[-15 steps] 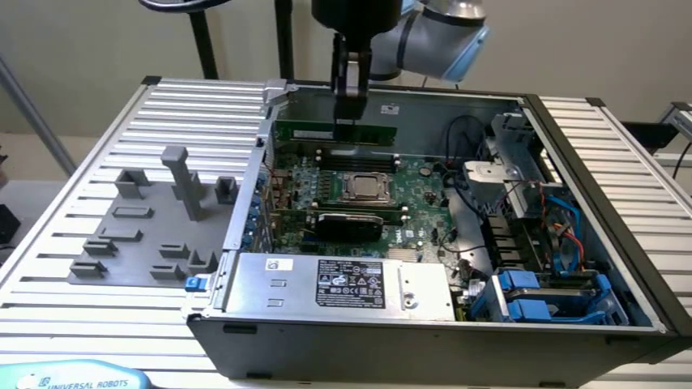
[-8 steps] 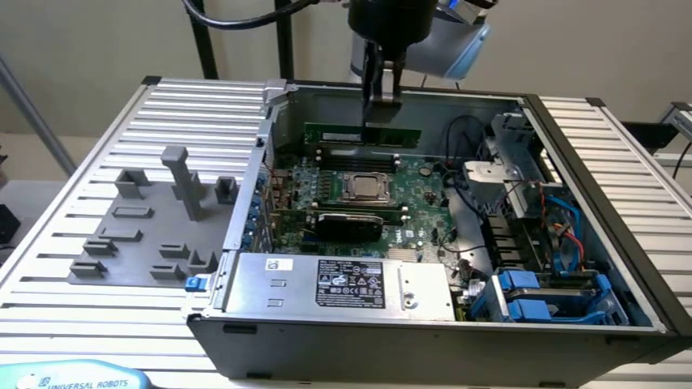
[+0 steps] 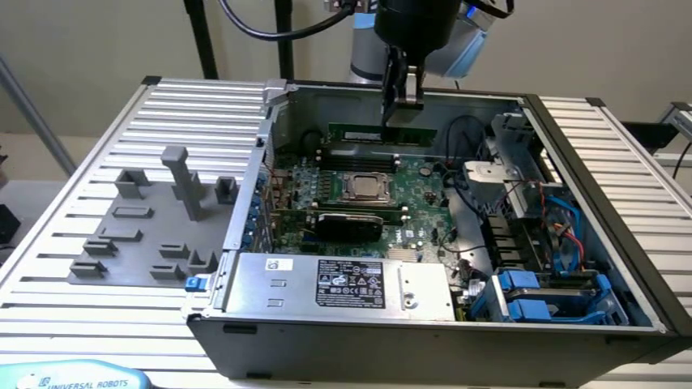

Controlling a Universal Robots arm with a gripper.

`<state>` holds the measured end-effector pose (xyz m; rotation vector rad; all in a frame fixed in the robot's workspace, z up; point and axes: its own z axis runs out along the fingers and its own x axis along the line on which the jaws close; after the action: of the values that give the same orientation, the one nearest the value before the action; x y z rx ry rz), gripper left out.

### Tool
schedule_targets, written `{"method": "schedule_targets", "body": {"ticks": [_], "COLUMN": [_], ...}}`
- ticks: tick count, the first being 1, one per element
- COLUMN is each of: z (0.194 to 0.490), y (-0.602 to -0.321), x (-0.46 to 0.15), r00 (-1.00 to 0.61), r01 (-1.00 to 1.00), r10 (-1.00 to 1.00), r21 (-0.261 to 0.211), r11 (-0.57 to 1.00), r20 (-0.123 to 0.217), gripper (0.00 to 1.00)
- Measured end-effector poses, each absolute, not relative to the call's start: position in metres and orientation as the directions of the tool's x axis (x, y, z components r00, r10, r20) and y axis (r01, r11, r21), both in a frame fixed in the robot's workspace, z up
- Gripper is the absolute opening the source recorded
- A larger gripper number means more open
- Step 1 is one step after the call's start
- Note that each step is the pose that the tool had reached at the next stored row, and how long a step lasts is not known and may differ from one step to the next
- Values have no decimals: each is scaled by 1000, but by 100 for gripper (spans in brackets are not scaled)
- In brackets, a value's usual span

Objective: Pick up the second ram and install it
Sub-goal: 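Pick up the second ram and move it above second insertion slot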

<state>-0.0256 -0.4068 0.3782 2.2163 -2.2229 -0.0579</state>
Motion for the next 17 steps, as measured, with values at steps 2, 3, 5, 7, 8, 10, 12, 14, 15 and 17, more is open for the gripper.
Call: {"method": "schedule_targets", "body": {"ticks": [2, 3, 5, 7, 8, 10, 12, 14, 15, 17], "z": [375, 373, 369, 366, 364, 360, 356, 353, 351, 347], "y": [-398, -393, -384, -375, -371, -363, -359, -357, -356, -356], "x": [-25, -25, -25, -25, -25, -27, -32, -40, -42, -42], "r00": [-3, -3, -3, -3, -3, -3, -3, -3, -3, -3], "r01": [-1000, -1000, -1000, -1000, -1000, -1000, -1000, -1000, -1000, -1000], "r10": [-1000, -1000, -1000, -1000, -1000, -1000, -1000, -1000, -1000, -1000], "r21": [28, 28, 28, 28, 28, 27, 26, 24, 23, 22], "r11": [2, 2, 2, 2, 2, 2, 2, 2, 2, 2], "r20": [-25, -25, -25, -25, -24, -25, -25, -25, -25, -25], "gripper": [14, 14, 14, 14, 14, 14, 14, 14, 14, 14]}}
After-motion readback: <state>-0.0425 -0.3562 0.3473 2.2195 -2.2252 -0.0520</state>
